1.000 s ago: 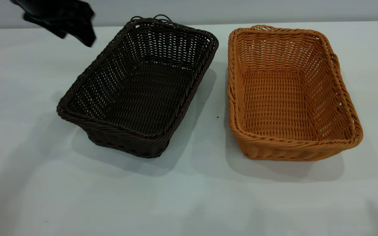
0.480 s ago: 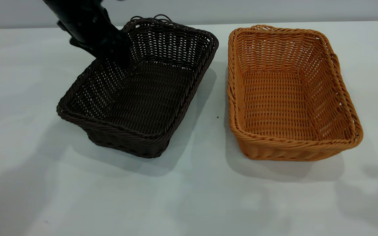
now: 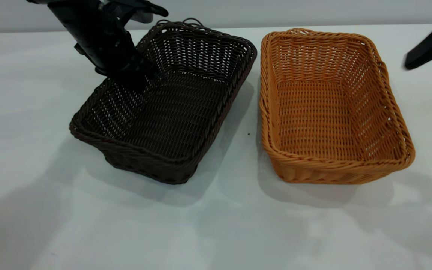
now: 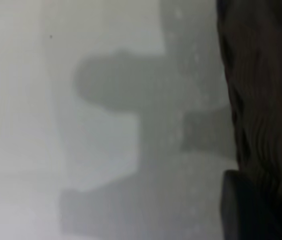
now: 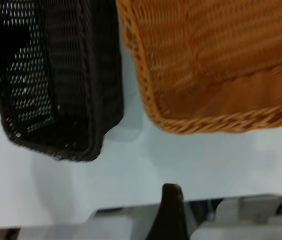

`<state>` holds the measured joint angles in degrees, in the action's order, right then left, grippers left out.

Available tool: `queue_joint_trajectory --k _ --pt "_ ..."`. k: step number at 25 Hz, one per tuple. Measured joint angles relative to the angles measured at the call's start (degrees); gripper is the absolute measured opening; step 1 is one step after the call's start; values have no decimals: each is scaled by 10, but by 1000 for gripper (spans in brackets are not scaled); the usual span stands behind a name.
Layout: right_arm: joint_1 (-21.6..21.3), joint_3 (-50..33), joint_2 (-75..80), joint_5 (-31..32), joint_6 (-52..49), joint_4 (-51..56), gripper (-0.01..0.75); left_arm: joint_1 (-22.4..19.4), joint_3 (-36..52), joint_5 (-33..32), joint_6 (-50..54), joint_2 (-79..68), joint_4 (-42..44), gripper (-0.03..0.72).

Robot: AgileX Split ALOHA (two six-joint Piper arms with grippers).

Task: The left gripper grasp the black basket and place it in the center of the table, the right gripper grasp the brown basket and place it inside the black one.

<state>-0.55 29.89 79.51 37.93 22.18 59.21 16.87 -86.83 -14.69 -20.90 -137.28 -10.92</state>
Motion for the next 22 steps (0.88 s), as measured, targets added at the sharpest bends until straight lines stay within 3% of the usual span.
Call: queue_joint_trajectory --k 1,11,22 --pt "12 0 19 0 10 20 565 0 -1 4 0 1 -4 90" --pt "114 6 206 -18 35 279 565 -31 -1 17 -45 48 5 84" --pt "126 38 368 -48 62 441 565 -41 0 40 -74 69 14 84"
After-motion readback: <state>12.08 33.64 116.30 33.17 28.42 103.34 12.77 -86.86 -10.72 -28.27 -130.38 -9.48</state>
